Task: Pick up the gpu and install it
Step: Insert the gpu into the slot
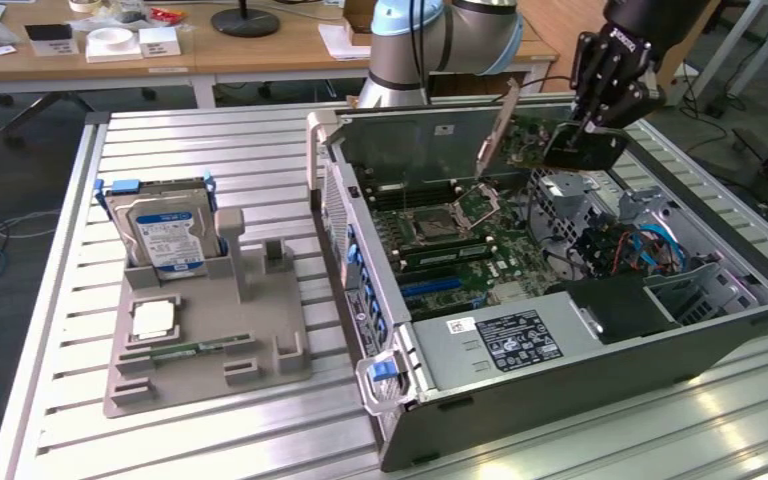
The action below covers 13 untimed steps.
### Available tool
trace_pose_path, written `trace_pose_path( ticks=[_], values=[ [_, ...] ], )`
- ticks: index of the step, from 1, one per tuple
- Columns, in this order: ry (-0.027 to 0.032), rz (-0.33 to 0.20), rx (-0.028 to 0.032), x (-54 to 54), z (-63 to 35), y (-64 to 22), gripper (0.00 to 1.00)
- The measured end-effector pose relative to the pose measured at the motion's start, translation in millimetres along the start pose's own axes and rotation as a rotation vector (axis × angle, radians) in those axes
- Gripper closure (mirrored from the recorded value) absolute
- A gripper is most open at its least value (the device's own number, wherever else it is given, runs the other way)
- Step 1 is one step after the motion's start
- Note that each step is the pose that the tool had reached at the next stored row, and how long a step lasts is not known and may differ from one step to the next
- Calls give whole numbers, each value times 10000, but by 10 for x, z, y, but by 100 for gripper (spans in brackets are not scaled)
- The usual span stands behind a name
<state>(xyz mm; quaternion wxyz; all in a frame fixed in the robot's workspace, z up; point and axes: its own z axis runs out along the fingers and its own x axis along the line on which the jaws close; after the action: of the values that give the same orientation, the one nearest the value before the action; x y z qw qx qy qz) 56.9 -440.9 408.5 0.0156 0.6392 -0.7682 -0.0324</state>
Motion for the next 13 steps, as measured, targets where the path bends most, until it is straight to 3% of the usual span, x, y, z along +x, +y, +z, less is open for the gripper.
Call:
trace_pose_path(
  ticks=[7,8,13],
  values=[
    [62,-918,-7,0,13,-1,73],
    [61,-962,19,0,18,-1,73],
    [35,-1134,293,-1,52,1,73]
  ],
)
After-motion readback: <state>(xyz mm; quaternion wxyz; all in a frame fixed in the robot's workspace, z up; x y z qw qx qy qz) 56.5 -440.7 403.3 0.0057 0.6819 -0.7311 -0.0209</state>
